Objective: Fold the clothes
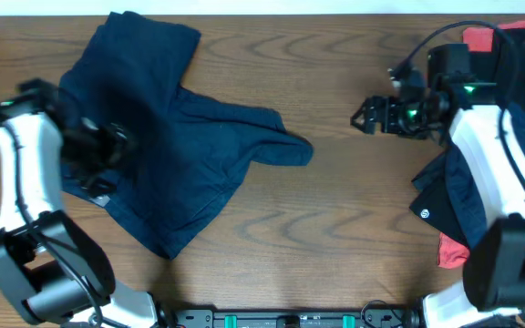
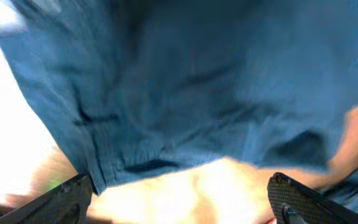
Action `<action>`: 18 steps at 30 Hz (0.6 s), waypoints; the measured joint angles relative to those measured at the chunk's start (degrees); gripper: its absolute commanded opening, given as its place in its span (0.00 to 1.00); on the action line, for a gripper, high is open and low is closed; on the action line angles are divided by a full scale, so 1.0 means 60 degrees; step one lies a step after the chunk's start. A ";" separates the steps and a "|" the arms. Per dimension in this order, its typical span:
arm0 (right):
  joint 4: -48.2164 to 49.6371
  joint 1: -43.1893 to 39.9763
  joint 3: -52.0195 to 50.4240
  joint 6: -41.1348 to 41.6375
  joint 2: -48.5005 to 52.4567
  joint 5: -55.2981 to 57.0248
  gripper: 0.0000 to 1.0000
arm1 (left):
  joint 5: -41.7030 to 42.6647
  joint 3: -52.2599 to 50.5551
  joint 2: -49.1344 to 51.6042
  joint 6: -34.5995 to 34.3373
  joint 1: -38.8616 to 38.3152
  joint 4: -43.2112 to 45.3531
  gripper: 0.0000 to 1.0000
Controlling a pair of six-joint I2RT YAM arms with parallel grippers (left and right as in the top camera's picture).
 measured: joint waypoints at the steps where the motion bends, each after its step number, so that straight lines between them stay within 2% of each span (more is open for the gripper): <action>1: 0.0000 0.0102 0.0000 -0.0004 0.0204 -0.0342 0.97 | -0.0004 -0.0266 0.0000 0.0066 -0.0244 0.0142 0.91; 11: 0.0328 0.1738 -0.0004 0.0798 0.2135 -0.2014 0.98 | -0.0047 -0.2863 0.0000 0.0044 -0.2029 0.1519 0.91; 18: 0.0605 0.2291 -0.0004 0.1781 0.2568 -0.2350 0.96 | -0.0044 -0.4054 0.0000 -0.0124 -0.2517 0.2095 0.91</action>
